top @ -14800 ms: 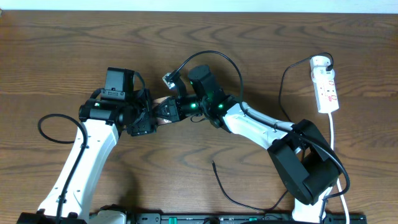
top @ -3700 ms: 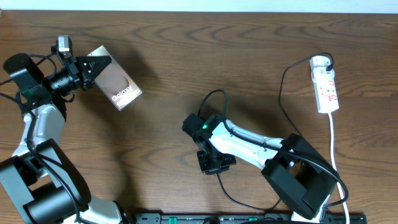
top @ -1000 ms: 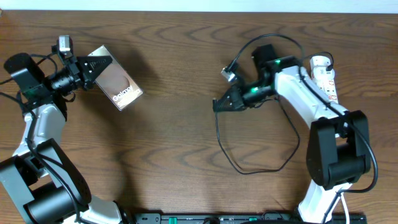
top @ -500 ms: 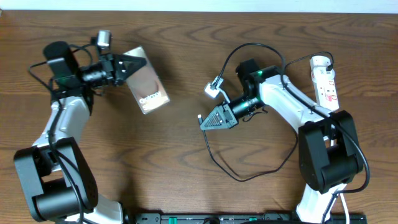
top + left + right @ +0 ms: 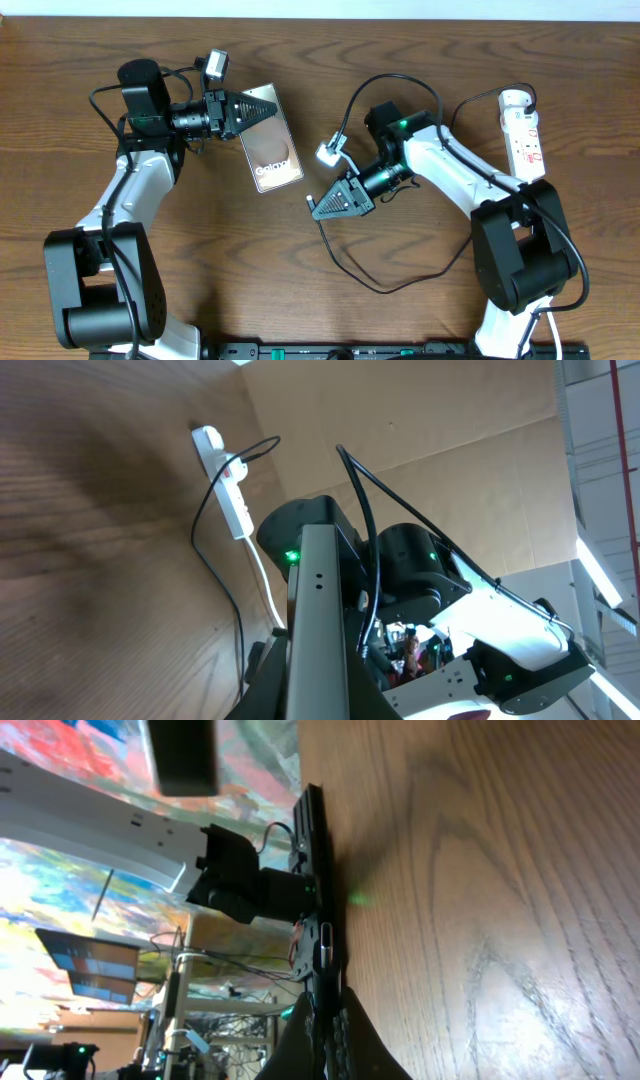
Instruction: Plug charger to phone and switch on socket
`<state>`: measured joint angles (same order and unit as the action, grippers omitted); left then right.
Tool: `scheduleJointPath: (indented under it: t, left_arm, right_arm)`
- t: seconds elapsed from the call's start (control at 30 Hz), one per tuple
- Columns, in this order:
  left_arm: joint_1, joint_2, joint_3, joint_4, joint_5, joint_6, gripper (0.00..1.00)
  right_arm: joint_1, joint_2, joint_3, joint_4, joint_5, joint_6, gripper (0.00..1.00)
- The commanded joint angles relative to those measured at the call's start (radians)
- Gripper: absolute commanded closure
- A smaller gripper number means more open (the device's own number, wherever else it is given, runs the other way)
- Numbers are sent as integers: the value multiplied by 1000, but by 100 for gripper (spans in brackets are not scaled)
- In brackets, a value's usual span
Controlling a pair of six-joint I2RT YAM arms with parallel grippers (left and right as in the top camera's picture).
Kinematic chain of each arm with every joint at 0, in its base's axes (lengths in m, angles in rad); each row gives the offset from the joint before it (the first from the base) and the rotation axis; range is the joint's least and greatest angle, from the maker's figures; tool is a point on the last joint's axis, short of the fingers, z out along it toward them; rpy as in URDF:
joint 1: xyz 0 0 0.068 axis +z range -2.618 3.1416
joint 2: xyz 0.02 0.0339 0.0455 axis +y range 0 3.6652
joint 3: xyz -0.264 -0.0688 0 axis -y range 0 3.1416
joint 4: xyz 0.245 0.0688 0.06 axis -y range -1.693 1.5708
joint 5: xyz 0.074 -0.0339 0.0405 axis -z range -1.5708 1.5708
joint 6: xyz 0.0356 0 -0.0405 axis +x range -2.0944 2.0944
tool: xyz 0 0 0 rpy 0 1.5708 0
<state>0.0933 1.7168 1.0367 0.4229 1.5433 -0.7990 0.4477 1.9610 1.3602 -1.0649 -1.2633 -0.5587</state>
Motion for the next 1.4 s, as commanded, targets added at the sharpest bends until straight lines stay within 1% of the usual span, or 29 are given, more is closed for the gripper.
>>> scheduleJointPath:
  t: [0.0,0.1,0.37,0.63,0.83,0.97,1.37]
  left_arm:
    - [-4,2,7,6,30,34,93]
    - [-5,2,7,6,30,60,93]
    - [-5,2,7,6,29,74,93]
    - [-5,2,7,6,29,74,93]
    - [-5,2,7,6,29,73,93]
    - [-5,2,7,6,30,73,93]
    - [-5,2,7,19,30,73,93]
  right_arm:
    - [18,5,-4,3,-66,-27,99]
    - [20,5,-4,15,-102,-43,99]
    - [29,5,-4,58,-164,-44,99]
    - [55,5,-4,97,-169,-41,99]
    - [61,5,-4,167,-169,32,99]
    - [65,5,-4,202,-169,55,99]
    - [67,5,-4,248,-169,64,99]
